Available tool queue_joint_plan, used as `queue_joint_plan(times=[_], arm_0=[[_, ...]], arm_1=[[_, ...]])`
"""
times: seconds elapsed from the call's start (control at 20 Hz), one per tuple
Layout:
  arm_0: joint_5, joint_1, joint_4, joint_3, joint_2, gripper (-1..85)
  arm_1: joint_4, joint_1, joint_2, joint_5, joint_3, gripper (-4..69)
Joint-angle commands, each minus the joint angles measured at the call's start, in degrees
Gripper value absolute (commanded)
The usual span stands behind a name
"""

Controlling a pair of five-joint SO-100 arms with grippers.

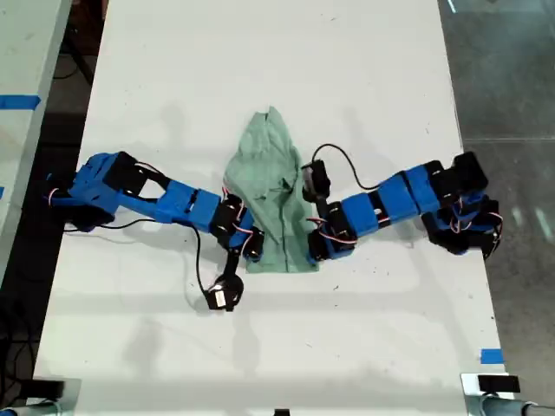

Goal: Fold t shirt

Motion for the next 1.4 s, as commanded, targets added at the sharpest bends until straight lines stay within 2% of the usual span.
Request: queue_joint_plan(times=[0.0, 0.25, 0.4, 0.5, 0.6, 0.7, 0.9, 1.05, 1.2, 1.35], arm_0=[[0.6, -0.9, 0.6, -0.9, 1.1, 0.0], [0.6, -0.8, 0.7, -0.9, 1.1, 0.0], [0.6, -0.4, 0.7, -0.9, 1.1, 0.0], [0.5, -0.2, 0.8, -0.9, 1.7, 0.0], [0.6, 0.3, 1.0, -0.9, 2.5, 0.0], [0.4, 1.5, 2.3, -1.1, 3.3, -0.1], [-5.6, 6.5, 9.4, -1.2, 11.8, -0.1], [-7.0, 4.7, 14.6, 0.5, 19.6, -0.1], [-2.7, -1.6, 16.0, 4.1, 28.1, -0.1], [1.0, -8.6, 16.2, 9.3, 35.4, -0.1]], arm_1=[[-0.9, -0.6, -0.6, 0.5, -7.6, 16.0], [-3.0, -0.5, -3.4, 0.4, -8.4, 17.1], [-4.3, -0.4, -5.6, 0.7, -8.0, 14.0], [-4.8, -0.5, -7.3, 1.1, -8.0, 1.8], [-5.4, -0.5, -8.2, 0.8, -7.8, 1.0], [-3.1, -1.1, -7.8, 1.1, -10.1, 1.0], [7.8, -2.3, -5.8, 0.4, -24.8, 1.0], [8.0, 2.7, 7.4, -4.9, -22.6, 1.0], [6.4, 9.7, 17.5, -11.5, -19.5, 1.0], [2.2, 17.3, 23.7, -17.9, -16.3, 1.0]])
